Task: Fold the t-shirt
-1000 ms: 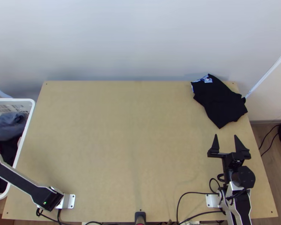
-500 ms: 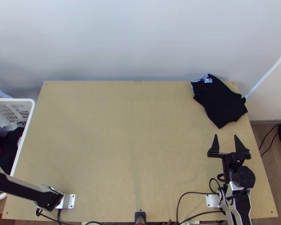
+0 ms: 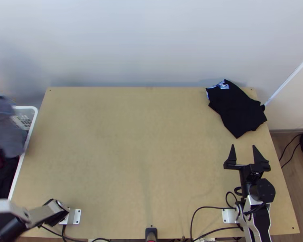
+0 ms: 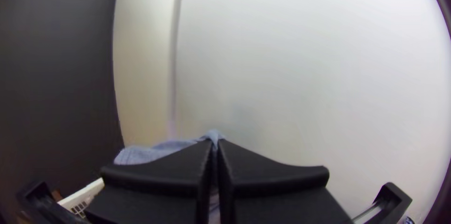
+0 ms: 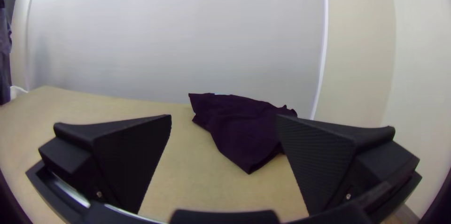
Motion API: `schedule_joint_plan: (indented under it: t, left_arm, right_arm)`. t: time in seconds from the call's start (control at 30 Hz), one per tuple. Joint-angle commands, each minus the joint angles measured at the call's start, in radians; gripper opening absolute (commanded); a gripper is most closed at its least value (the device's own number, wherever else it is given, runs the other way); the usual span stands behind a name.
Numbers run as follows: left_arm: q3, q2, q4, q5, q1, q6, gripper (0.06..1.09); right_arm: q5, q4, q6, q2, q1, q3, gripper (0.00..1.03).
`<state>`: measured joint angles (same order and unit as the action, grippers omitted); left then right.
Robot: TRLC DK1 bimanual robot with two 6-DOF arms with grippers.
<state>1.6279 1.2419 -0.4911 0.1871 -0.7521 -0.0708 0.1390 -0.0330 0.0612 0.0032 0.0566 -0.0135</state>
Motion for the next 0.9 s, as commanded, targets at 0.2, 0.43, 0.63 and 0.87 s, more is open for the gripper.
schedule_joint_plan:
  t: [0.2,0.43,0.63,0.87]
  left_arm:
    - [-0.218,-0.257,0.011,-0.350,0.611,0.052,0.09]
    - [-0.431,-0.265,0.065,-0.615,1.099,0.072,0.09]
    - [-0.557,-0.191,0.117,-0.638,1.333,0.020,0.09]
    - [-0.574,0.011,0.190,-0.644,1.516,-0.060,0.09]
  right_arm:
    - [0.002,0.015,0.017,-0.005,-0.004,0.009,0.99]
    - [0.002,0.015,0.017,-0.005,-0.004,0.009,0.99]
    - [0.002,0.015,0.017,-0.003,-0.004,0.009,0.99]
    - [0.002,0.015,0.017,-0.005,-0.004,0.009,0.99]
